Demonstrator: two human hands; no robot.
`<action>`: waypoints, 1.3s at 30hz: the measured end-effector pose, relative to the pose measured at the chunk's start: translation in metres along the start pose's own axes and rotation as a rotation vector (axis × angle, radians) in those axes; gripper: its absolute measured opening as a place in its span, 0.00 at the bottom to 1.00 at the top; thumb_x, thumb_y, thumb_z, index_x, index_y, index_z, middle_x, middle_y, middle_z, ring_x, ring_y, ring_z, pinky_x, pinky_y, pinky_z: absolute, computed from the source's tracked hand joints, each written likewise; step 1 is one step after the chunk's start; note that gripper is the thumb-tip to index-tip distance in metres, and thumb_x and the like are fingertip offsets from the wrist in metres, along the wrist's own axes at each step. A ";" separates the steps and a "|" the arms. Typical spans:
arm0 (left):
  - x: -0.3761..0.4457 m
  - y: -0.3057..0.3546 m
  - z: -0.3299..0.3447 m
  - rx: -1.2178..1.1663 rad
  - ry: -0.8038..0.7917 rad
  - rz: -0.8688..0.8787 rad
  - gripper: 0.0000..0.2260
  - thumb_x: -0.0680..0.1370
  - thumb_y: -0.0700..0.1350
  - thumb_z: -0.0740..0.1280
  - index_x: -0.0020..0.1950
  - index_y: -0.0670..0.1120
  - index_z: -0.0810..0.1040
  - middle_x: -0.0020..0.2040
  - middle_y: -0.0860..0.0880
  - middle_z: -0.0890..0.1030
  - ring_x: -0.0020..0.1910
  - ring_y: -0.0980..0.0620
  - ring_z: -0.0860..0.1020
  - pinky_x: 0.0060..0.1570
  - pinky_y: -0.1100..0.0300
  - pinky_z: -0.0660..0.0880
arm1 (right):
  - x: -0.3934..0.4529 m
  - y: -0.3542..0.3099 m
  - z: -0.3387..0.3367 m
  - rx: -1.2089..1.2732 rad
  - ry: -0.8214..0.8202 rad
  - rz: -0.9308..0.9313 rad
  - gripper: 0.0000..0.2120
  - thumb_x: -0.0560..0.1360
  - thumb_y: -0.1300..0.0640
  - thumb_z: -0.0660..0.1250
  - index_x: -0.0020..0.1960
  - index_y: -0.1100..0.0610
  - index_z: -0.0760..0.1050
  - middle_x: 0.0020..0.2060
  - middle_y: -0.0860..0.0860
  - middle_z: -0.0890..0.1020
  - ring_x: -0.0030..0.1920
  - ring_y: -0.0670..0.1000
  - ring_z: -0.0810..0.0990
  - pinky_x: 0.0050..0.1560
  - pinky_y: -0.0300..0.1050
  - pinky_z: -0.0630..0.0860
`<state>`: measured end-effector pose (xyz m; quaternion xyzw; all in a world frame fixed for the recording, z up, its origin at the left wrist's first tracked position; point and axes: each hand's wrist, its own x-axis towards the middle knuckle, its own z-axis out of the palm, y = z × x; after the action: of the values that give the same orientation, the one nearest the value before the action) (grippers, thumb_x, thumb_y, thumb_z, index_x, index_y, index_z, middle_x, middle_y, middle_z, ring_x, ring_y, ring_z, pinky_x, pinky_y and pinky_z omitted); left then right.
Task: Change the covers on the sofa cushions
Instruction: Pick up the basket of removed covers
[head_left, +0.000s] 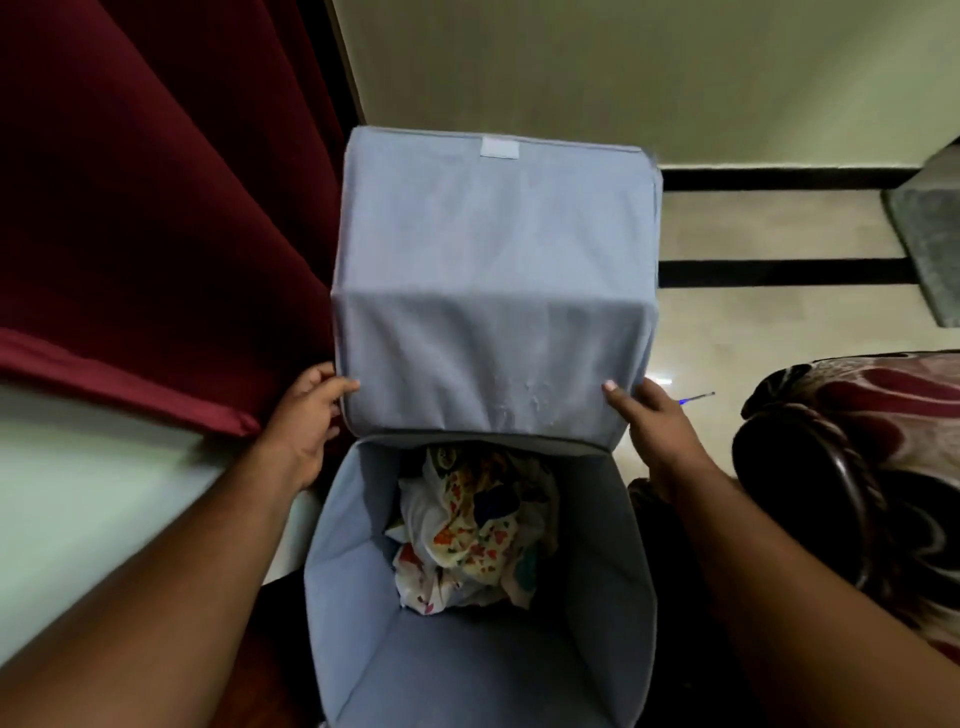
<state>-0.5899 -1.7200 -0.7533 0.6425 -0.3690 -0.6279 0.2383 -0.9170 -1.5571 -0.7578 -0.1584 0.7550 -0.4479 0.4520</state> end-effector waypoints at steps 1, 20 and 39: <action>-0.006 0.009 0.000 -0.026 -0.009 0.008 0.04 0.82 0.49 0.63 0.53 0.53 0.77 0.49 0.58 0.83 0.52 0.53 0.76 0.56 0.52 0.66 | -0.005 -0.010 -0.001 0.053 0.042 -0.003 0.14 0.80 0.45 0.67 0.61 0.52 0.77 0.54 0.47 0.84 0.52 0.44 0.84 0.47 0.38 0.76; -0.207 -0.189 -0.072 0.483 -0.122 -0.151 0.36 0.73 0.35 0.77 0.76 0.46 0.65 0.64 0.45 0.78 0.62 0.43 0.78 0.58 0.49 0.77 | -0.220 0.158 -0.076 -0.074 -0.213 0.187 0.47 0.58 0.38 0.84 0.74 0.43 0.70 0.69 0.46 0.77 0.66 0.50 0.78 0.64 0.54 0.78; -0.135 -0.236 -0.020 0.364 0.225 -0.256 0.27 0.66 0.56 0.79 0.59 0.46 0.78 0.57 0.44 0.83 0.53 0.44 0.83 0.56 0.46 0.81 | -0.163 0.210 0.016 -0.318 0.234 0.456 0.50 0.59 0.35 0.79 0.73 0.58 0.67 0.67 0.57 0.75 0.65 0.62 0.76 0.64 0.59 0.76</action>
<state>-0.5205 -1.4734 -0.8476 0.7822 -0.3628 -0.5006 0.0765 -0.7807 -1.3450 -0.8447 -0.0009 0.8788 -0.2263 0.4202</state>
